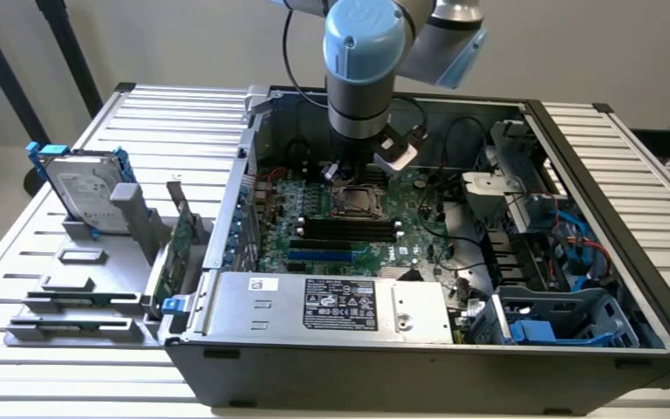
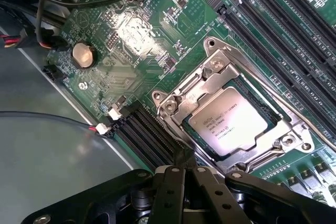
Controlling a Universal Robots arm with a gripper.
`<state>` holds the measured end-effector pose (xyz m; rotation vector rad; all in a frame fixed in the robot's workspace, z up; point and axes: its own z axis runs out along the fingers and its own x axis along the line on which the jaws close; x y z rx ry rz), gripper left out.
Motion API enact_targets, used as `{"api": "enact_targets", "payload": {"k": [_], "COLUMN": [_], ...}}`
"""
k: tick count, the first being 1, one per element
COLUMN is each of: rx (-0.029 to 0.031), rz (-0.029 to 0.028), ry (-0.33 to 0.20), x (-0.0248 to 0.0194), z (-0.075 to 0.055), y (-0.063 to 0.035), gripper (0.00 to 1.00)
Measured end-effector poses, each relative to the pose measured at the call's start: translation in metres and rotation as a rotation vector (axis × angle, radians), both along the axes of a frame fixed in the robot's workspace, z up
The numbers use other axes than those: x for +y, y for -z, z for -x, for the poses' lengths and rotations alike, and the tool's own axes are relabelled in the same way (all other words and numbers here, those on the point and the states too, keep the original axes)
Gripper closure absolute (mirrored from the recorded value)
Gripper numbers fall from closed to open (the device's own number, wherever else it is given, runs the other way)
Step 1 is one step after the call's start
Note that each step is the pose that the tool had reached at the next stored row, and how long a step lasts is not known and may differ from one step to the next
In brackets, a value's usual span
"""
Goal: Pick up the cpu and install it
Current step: 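Install the first cpu locking lever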
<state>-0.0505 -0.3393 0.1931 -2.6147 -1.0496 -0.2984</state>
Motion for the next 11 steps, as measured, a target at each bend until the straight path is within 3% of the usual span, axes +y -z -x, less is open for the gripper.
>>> {"api": "enact_targets", "payload": {"k": [11], "rx": [0.0001], "rz": [0.0069], "ry": [0.000], "x": [0.0000], "z": [-0.0021], "y": [0.0000], "gripper": [0.89]}}
